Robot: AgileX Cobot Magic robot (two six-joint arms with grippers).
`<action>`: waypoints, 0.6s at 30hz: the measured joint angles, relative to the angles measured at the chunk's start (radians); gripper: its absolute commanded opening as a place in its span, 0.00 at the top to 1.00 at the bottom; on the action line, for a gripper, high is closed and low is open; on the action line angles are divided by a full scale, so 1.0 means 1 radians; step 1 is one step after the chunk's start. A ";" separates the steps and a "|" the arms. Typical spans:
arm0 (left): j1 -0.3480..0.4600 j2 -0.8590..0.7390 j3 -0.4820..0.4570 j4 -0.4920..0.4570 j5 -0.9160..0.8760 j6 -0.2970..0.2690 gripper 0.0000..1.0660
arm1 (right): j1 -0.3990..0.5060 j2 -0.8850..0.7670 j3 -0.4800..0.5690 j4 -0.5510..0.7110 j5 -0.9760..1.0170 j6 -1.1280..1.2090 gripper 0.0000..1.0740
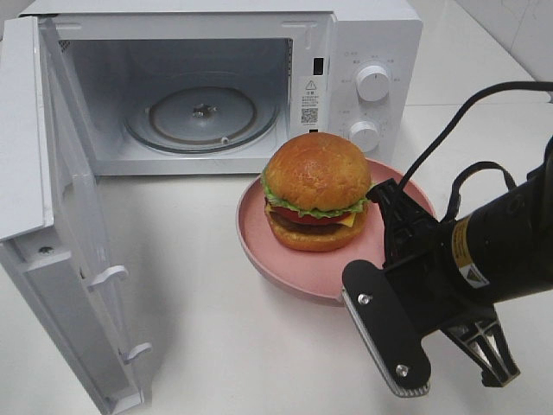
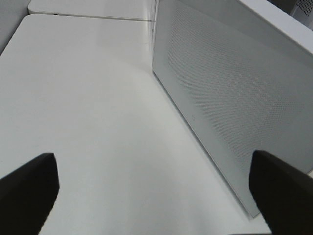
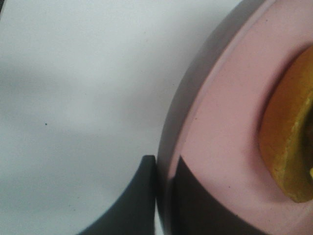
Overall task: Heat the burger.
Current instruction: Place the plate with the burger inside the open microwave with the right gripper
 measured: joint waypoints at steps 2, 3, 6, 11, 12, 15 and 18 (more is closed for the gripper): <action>0.000 0.000 0.000 0.000 0.000 0.000 0.08 | -0.026 0.001 -0.019 0.059 -0.005 -0.079 1.00; 0.000 0.000 0.000 0.000 0.000 0.000 0.08 | -0.026 0.001 -0.019 0.059 -0.005 -0.079 1.00; 0.000 0.000 0.000 0.000 0.000 0.000 0.08 | -0.055 0.001 -0.045 0.144 -0.012 -0.196 1.00; 0.000 0.000 0.000 0.000 0.000 0.000 0.08 | -0.091 0.001 -0.066 0.304 -0.027 -0.418 1.00; 0.000 0.000 0.000 0.000 0.000 0.000 0.08 | -0.104 0.001 -0.066 0.366 -0.026 -0.494 1.00; 0.000 0.000 0.000 0.000 0.000 0.000 0.08 | -0.120 0.002 -0.066 0.443 -0.026 -0.579 1.00; 0.000 0.000 0.000 0.000 0.000 0.000 0.08 | -0.126 0.002 -0.066 0.470 -0.027 -0.614 1.00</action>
